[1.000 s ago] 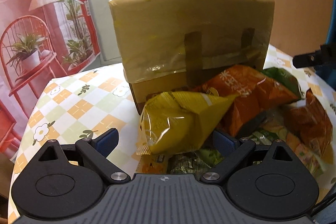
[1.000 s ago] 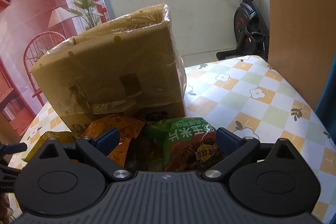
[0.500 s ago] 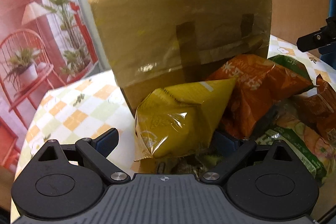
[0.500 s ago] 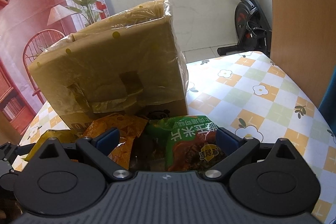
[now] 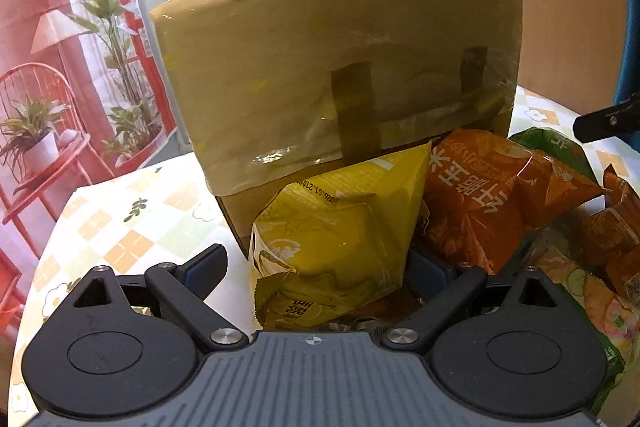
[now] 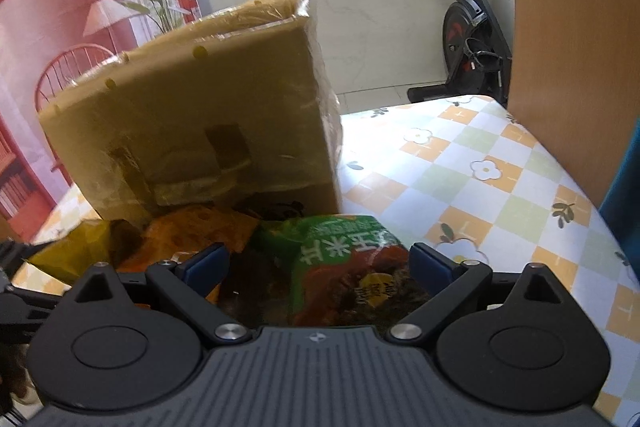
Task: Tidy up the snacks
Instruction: 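Close the left tool on the yellow bag while the right tool grasps the green bag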
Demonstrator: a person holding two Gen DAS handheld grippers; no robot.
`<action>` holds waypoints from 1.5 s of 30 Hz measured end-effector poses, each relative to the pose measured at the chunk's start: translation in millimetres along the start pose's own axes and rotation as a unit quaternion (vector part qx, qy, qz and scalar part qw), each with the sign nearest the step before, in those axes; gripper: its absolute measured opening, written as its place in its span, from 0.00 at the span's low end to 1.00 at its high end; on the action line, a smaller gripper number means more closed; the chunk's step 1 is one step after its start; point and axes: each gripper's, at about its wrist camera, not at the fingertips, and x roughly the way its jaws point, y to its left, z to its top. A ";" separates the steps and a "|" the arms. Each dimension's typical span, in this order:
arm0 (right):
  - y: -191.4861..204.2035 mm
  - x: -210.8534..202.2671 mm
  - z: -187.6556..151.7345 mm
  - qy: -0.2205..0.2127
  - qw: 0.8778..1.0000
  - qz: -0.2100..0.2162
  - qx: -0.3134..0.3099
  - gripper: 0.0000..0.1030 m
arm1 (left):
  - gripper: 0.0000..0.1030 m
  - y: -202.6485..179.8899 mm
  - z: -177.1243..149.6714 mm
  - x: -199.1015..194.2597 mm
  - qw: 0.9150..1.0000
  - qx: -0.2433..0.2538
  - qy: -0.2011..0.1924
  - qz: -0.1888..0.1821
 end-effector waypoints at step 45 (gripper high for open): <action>-37.4 25.0 6.2 0.025 0.999 -0.040 -0.024 0.78 | 0.68 43.8 21.8 -55.7 0.985 -0.155 -0.074 -0.010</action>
